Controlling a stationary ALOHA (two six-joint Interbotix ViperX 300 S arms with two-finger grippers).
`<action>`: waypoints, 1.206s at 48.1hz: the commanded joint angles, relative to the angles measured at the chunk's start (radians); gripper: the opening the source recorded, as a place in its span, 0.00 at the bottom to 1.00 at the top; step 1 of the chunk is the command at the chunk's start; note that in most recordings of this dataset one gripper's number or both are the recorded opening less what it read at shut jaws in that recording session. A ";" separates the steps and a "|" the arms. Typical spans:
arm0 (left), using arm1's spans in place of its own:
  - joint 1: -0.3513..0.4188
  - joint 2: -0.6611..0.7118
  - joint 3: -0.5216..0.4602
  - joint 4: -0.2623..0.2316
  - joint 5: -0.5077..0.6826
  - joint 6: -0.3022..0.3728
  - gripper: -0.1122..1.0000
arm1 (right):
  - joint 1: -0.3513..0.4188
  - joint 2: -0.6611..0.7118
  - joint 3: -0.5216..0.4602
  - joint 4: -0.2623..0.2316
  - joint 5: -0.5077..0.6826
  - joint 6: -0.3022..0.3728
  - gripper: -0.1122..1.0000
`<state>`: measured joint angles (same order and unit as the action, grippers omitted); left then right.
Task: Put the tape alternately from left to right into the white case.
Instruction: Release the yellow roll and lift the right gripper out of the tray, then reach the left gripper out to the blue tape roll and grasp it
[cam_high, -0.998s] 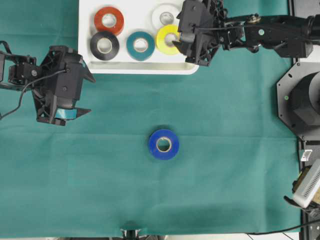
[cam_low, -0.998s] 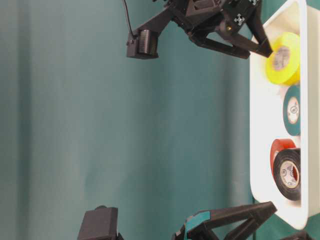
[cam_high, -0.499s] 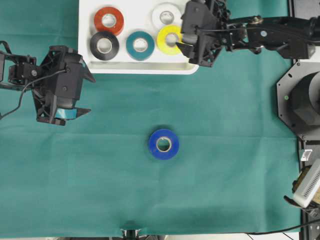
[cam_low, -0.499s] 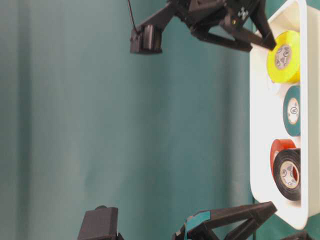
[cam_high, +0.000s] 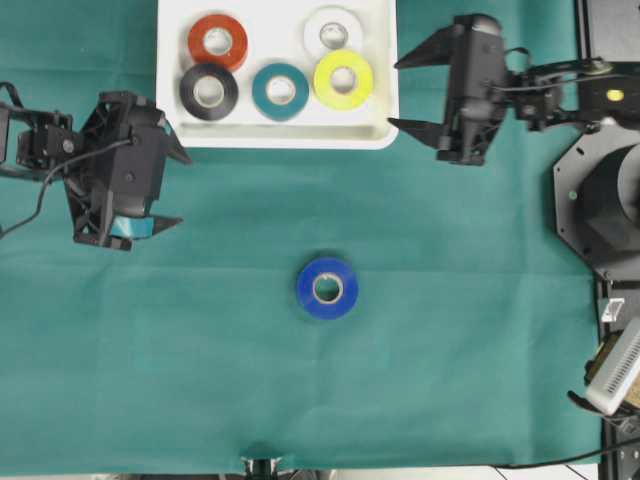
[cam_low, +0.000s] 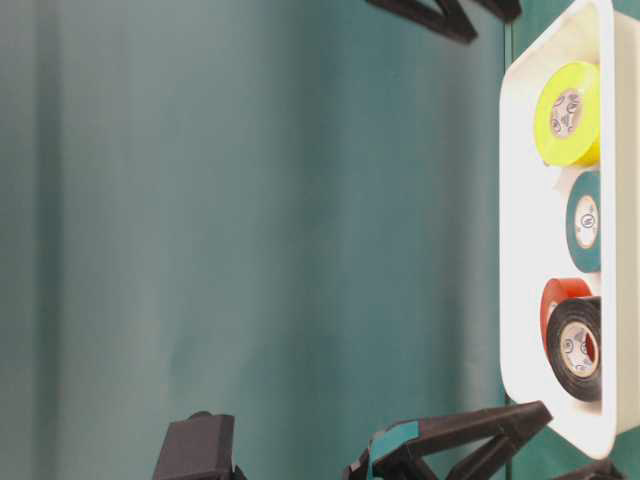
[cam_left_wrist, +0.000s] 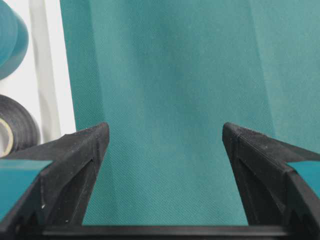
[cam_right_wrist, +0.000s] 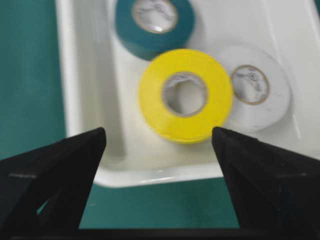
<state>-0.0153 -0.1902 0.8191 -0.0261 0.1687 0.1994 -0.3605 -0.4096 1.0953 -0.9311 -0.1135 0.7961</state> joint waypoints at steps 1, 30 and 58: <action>-0.005 -0.011 -0.021 0.000 -0.011 0.002 1.00 | 0.003 -0.048 0.020 -0.002 -0.032 0.002 0.81; -0.032 0.120 -0.126 -0.005 -0.081 -0.302 1.00 | 0.008 -0.084 0.054 -0.002 -0.040 0.003 0.81; -0.067 0.291 -0.374 -0.003 0.117 -0.644 1.00 | 0.008 -0.086 0.060 -0.002 -0.041 0.002 0.81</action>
<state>-0.0752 0.1012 0.4909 -0.0276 0.2730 -0.4433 -0.3543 -0.4893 1.1643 -0.9311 -0.1488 0.7977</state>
